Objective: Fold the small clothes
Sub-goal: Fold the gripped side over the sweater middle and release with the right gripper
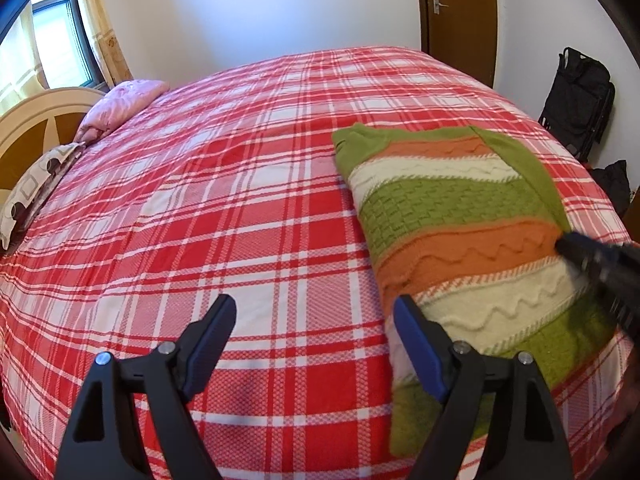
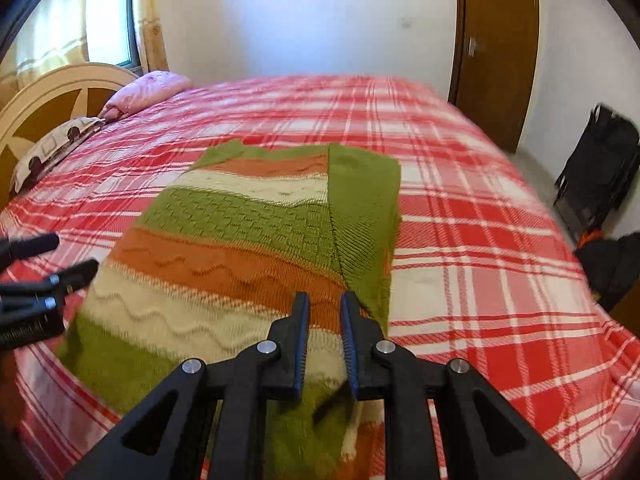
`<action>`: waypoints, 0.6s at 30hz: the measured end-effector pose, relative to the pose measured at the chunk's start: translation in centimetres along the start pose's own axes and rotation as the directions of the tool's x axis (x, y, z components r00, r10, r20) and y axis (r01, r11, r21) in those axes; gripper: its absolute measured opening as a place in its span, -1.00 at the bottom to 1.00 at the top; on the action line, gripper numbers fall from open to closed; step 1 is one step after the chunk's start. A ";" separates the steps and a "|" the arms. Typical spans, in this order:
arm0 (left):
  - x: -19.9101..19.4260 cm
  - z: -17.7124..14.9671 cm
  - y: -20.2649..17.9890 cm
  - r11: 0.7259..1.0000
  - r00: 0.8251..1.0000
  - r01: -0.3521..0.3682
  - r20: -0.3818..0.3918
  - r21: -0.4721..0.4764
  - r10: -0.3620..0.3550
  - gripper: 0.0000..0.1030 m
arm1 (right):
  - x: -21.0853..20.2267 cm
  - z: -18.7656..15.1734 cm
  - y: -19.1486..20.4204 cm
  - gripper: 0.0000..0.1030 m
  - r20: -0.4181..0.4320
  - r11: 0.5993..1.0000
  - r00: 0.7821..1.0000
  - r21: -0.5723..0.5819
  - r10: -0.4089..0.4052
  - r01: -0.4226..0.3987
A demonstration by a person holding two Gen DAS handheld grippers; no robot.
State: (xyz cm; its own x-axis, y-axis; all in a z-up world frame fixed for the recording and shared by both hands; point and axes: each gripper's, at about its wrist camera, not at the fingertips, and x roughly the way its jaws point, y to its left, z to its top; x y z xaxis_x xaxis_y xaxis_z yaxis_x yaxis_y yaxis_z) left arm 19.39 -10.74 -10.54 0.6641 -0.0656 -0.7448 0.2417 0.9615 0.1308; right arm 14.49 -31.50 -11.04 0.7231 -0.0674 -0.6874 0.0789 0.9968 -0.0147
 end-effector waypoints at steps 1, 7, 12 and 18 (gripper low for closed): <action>-0.2 0.0 -0.1 1.000 1.000 -0.003 0.004 0.007 0.003 0.62 | -0.2 -0.1 0.2 -0.68 0.000 1.000 1.000 -0.002 -0.005 0.005; -1.3 0.0 -0.2 0.999 1.000 0.013 0.021 0.037 -0.014 0.62 | -3.3 -0.3 -0.4 -0.65 0.039 0.997 0.999 0.078 0.023 -0.026; -1.4 0.3 0.0 0.999 0.999 0.027 0.022 0.018 -0.027 0.62 | -5.8 -1.1 -3.7 0.45 0.135 0.953 0.987 0.277 0.089 -0.124; -1.2 0.6 -0.3 0.999 0.999 0.045 0.030 0.021 -0.045 0.81 | -4.5 -0.8 -6.1 0.45 0.097 0.911 0.987 0.382 0.127 -0.155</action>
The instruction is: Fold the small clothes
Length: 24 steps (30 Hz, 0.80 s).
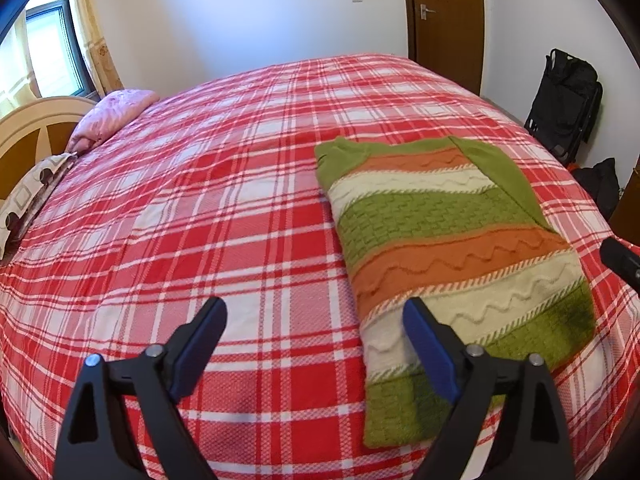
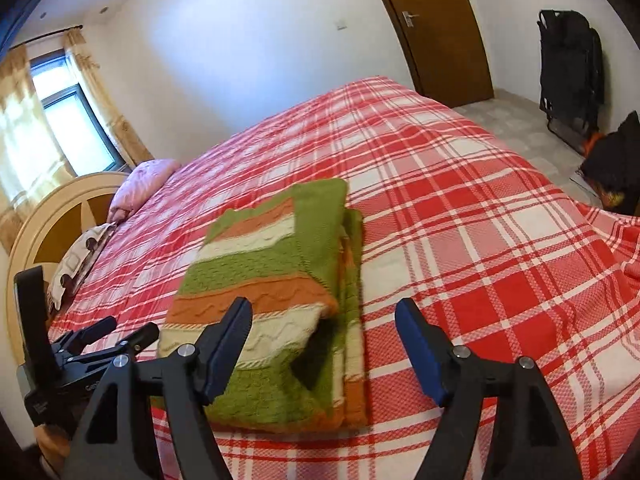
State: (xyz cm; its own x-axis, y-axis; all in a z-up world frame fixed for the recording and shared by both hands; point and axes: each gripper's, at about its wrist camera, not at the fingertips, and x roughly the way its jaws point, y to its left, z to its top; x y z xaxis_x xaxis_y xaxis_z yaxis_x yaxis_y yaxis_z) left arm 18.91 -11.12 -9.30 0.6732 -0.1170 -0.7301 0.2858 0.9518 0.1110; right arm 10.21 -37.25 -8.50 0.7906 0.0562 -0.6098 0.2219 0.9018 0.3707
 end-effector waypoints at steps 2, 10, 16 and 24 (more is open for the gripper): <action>0.1 0.4 -0.1 1.000 1.000 -0.003 0.007 0.001 0.003 0.82 | 0.4 0.2 0.0 0.45 -0.005 1.000 1.000 -0.004 -0.001 0.001; 1.6 1.8 -0.7 1.000 1.000 0.015 -0.004 -0.005 -0.015 0.85 | 1.7 0.3 -0.1 0.45 -0.025 0.998 0.999 -0.043 -0.043 0.042; 3.8 3.4 -0.6 0.990 0.989 0.132 -0.054 -0.056 -0.135 0.85 | 2.7 1.5 -1.1 0.45 -0.019 0.999 0.999 -0.009 -0.044 0.044; 8.0 3.5 0.3 0.935 0.944 0.251 -0.150 -0.250 -0.294 0.88 | 8.9 2.1 -1.1 0.45 -0.143 1.000 0.990 0.018 0.003 -0.001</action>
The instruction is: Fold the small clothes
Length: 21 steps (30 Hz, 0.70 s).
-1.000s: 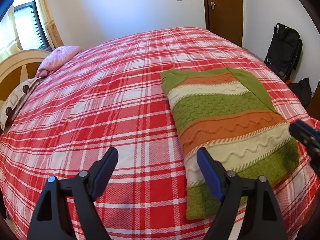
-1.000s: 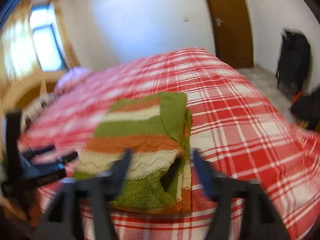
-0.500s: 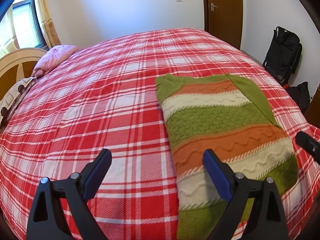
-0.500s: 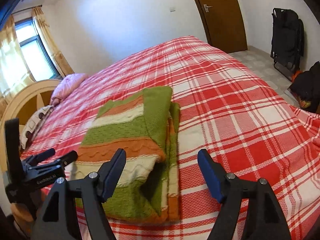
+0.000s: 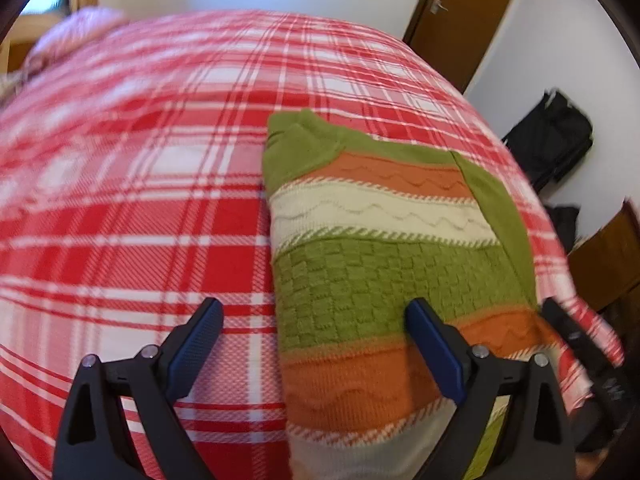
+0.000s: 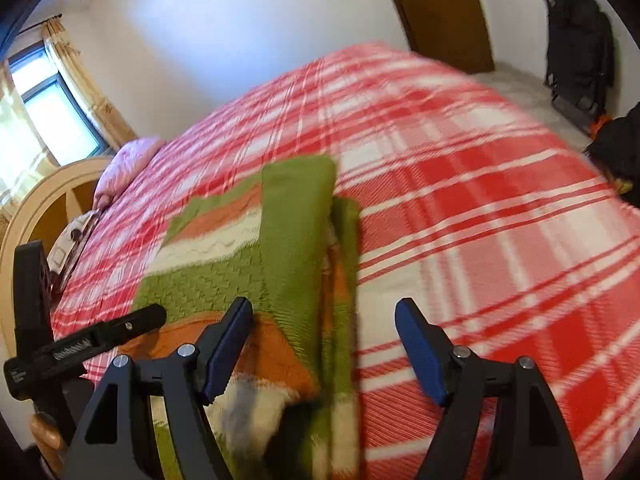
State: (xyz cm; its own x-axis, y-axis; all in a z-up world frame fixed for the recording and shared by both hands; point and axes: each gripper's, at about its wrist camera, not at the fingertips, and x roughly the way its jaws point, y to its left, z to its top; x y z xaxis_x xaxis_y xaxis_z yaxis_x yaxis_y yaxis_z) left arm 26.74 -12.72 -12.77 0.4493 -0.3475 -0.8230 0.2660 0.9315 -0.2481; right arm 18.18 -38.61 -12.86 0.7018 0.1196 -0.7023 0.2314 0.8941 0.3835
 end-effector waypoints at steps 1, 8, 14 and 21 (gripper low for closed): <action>0.4 -0.1 0.6 0.999 1.000 0.025 -0.013 -0.037 -0.025 0.94 | 0.6 -0.1 0.1 0.45 -0.012 1.000 1.000 0.008 0.015 -0.015; 1.0 -0.7 0.7 0.998 0.999 0.039 -0.018 -0.053 -0.040 1.00 | 1.7 -0.8 -0.2 0.45 0.022 0.997 0.996 0.008 0.083 -0.083; 1.0 -0.6 -0.4 1.000 1.000 -0.006 0.002 0.016 0.006 0.99 | 1.9 -0.5 0.0 0.46 0.011 0.997 0.997 0.000 0.082 -0.082; 0.9 -0.3 -0.9 0.998 1.000 -0.022 0.019 0.062 0.021 0.92 | 3.0 0.1 1.4 0.48 -0.013 0.997 0.999 -0.065 0.051 -0.052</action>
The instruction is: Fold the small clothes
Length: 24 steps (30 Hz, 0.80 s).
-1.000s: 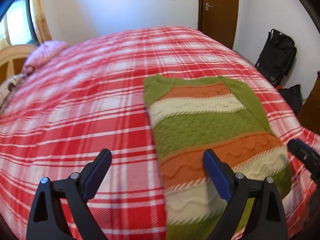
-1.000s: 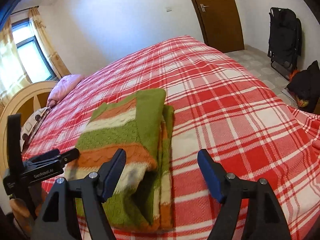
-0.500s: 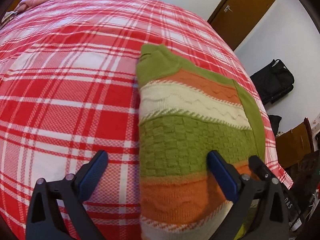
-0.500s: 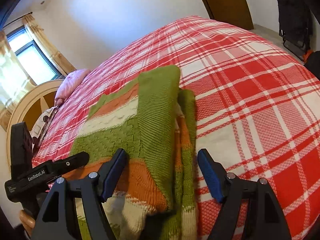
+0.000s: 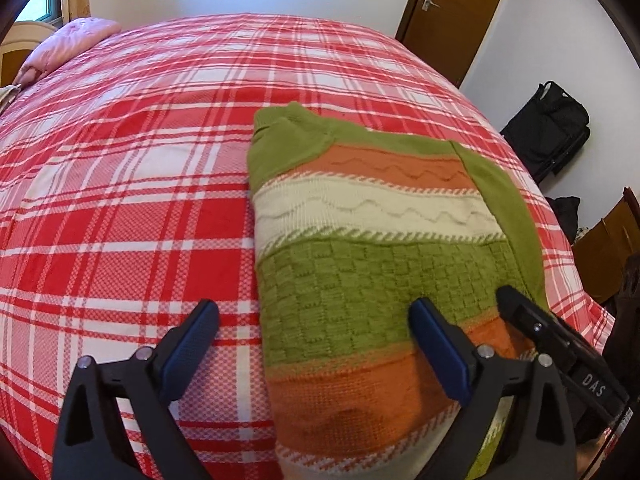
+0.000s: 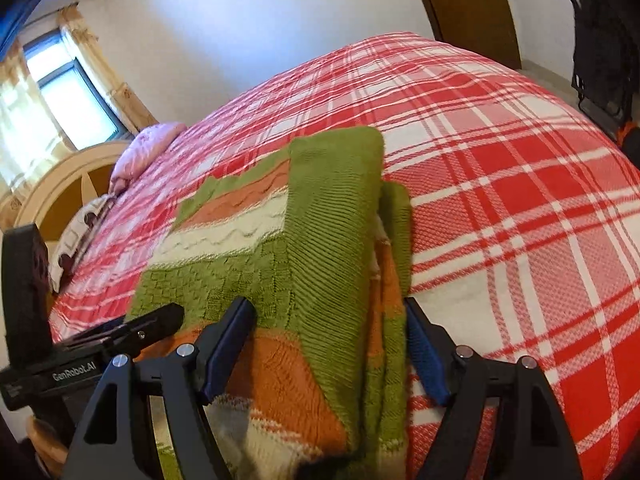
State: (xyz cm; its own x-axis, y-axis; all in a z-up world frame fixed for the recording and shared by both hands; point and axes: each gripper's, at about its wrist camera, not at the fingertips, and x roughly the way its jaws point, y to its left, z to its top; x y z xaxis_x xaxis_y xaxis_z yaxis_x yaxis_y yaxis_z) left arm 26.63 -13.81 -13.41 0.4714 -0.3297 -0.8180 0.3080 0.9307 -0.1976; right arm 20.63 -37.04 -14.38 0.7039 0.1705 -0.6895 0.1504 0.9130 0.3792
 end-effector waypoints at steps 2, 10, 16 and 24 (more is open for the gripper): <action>0.1 0.0 0.1 1.000 1.000 0.010 -0.003 -0.005 -0.010 0.91 | 0.1 0.0 0.0 0.46 -0.006 1.000 1.000 -0.011 0.001 -0.001; 0.1 0.2 -0.8 0.998 0.999 0.051 0.003 0.028 -0.051 0.51 | 0.2 -0.2 0.7 0.14 -0.011 0.999 1.000 -0.046 0.010 -0.010; -0.1 0.1 -1.3 0.998 0.999 0.039 0.019 0.056 -0.040 0.35 | 0.3 -0.2 0.3 0.14 -0.007 0.999 0.999 -0.024 0.033 -0.033; -0.7 0.1 -2.3 0.995 0.999 0.006 0.046 0.103 -0.011 -0.06 | -0.4 -0.4 2.3 -0.26 0.006 0.996 1.000 -0.086 -0.015 0.015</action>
State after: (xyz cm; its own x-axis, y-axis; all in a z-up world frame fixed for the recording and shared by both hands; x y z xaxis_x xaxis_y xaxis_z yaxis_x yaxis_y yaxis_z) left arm 25.69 -15.73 -12.29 0.5051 -0.3469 -0.7903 0.3948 0.9071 -0.1458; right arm 20.46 -34.82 -13.46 0.7055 0.1549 -0.6916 0.1007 0.9440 0.3142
